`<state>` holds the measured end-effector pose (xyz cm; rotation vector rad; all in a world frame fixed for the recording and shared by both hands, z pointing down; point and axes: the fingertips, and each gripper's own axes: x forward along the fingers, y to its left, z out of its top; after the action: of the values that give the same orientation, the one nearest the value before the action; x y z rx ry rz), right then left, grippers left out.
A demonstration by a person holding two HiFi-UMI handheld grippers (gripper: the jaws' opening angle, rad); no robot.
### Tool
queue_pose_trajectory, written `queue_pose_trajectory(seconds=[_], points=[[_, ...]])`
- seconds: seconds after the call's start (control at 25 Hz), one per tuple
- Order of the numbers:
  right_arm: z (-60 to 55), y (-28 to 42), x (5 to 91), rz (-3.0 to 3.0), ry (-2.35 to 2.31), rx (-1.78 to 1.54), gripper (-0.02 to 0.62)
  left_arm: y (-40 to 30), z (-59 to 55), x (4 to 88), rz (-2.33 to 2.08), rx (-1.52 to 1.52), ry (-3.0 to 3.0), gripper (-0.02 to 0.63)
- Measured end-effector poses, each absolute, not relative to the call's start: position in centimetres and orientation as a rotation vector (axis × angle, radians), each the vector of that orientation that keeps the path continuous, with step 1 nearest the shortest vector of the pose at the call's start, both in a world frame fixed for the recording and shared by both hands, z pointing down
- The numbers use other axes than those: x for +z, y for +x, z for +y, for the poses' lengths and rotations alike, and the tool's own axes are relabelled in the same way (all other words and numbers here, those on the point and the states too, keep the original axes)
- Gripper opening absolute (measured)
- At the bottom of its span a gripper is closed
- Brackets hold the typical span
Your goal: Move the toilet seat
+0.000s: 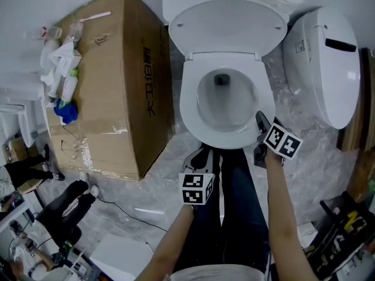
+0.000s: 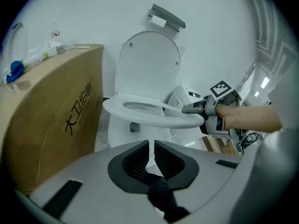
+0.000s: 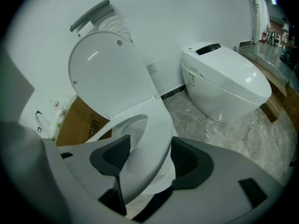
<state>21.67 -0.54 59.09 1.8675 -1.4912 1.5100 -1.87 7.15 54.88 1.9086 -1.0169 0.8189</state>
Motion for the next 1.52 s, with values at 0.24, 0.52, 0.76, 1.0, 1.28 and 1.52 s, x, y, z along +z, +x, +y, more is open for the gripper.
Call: queue_pose_trajectory(seconds=[0.24, 0.52, 0.76, 1.0, 1.28, 1.52], points=[[-1.8, 21.9, 57.1, -1.478, 1.877, 1.536, 0.282, -0.6, 4.4, 52.0, -1.018, 0.794, 1.993, 0.037], [-3.4, 22.4, 55.4, -1.466, 1.888, 1.569, 0.279, -0.2, 1.3, 49.5, -1.056, 0.757, 2.069, 0.031], [-4.3, 22.6, 54.5, -1.471, 1.905, 1.603, 0.281, 0.0, -0.1, 48.3, -1.081, 0.742, 2.101, 0.023], [-5.4, 22.9, 53.2, -1.481, 1.990, 1.535, 0.281, 0.0, -1.4, 47.2, -1.135, 0.674, 2.065, 0.021], [-6.6, 23.7, 51.4, -1.510, 2.066, 1.439, 0.291, 0.3, -3.0, 46.0, -1.178, 0.621, 2.073, 0.020], [-8.0, 24.8, 48.6, -1.552, 2.104, 1.173, 0.298, 0.7, -5.1, 44.3, -1.195, 0.586, 2.117, 0.020]])
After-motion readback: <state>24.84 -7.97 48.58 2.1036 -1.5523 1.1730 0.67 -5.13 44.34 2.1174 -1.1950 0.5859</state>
